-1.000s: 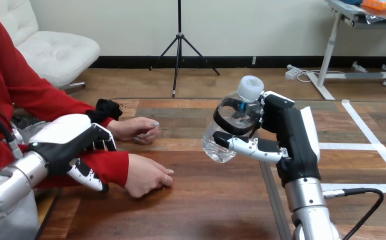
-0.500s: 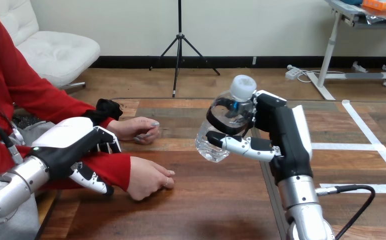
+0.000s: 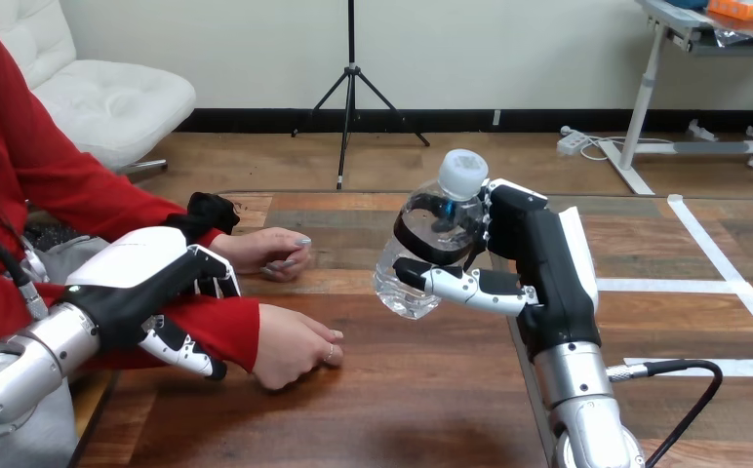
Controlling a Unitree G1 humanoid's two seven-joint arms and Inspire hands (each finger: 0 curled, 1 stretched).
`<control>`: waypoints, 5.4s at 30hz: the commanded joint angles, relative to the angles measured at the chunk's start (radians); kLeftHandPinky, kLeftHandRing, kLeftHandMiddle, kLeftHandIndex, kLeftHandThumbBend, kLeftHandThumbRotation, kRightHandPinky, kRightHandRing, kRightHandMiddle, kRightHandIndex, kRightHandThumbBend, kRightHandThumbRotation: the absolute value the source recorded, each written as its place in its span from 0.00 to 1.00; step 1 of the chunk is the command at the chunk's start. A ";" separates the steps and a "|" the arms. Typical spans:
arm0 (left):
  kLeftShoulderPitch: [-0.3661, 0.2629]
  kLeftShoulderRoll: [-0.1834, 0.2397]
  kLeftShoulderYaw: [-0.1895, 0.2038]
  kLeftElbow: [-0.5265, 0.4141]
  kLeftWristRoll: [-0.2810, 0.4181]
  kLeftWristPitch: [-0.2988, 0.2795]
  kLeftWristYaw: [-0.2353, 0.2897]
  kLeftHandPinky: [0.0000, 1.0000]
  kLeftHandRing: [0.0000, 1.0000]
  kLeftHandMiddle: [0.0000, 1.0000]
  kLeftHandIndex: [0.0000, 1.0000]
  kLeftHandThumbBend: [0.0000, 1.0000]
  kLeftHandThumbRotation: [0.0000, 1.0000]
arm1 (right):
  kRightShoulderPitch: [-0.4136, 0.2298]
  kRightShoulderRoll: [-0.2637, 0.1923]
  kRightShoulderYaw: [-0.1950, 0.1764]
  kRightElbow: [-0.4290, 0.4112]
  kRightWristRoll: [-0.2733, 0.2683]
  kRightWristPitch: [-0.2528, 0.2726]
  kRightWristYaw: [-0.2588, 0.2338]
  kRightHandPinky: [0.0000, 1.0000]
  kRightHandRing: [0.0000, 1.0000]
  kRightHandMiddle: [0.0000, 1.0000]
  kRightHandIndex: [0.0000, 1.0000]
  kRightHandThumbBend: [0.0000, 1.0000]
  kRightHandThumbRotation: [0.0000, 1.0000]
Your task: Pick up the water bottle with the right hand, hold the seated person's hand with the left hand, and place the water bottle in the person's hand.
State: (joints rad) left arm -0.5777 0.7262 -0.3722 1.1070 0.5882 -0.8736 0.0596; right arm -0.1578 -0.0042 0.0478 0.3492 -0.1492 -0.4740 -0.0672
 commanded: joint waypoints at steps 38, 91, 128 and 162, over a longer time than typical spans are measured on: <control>-0.077 -0.004 -0.039 0.072 0.110 0.152 0.050 0.56 0.59 0.62 0.64 0.94 0.25 | -0.024 -0.009 -0.019 -0.100 0.056 -0.048 0.011 0.26 0.33 0.46 0.47 0.88 0.00; -0.097 -0.092 -0.118 0.169 0.177 0.209 0.093 0.37 0.42 0.48 0.50 0.97 0.31 | 0.016 -0.029 -0.043 -0.180 0.085 -0.027 0.031 0.27 0.34 0.47 0.48 0.86 0.00; -0.079 -0.074 -0.087 0.127 0.143 0.072 0.170 0.21 0.28 0.35 0.36 0.82 0.18 | -0.026 -0.009 -0.023 -0.106 0.062 -0.038 0.017 0.27 0.34 0.46 0.48 0.88 0.00; -0.074 -0.064 -0.045 0.045 0.078 -0.033 0.171 0.18 0.25 0.34 0.36 0.78 0.25 | -0.108 0.009 0.022 0.049 -0.021 -0.070 -0.020 0.27 0.34 0.46 0.47 0.89 0.00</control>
State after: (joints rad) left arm -0.6089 0.6912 -0.4497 1.2298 0.7123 -0.8564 0.2153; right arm -0.1605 -0.0113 0.0632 0.3944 -0.1614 -0.4922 -0.0670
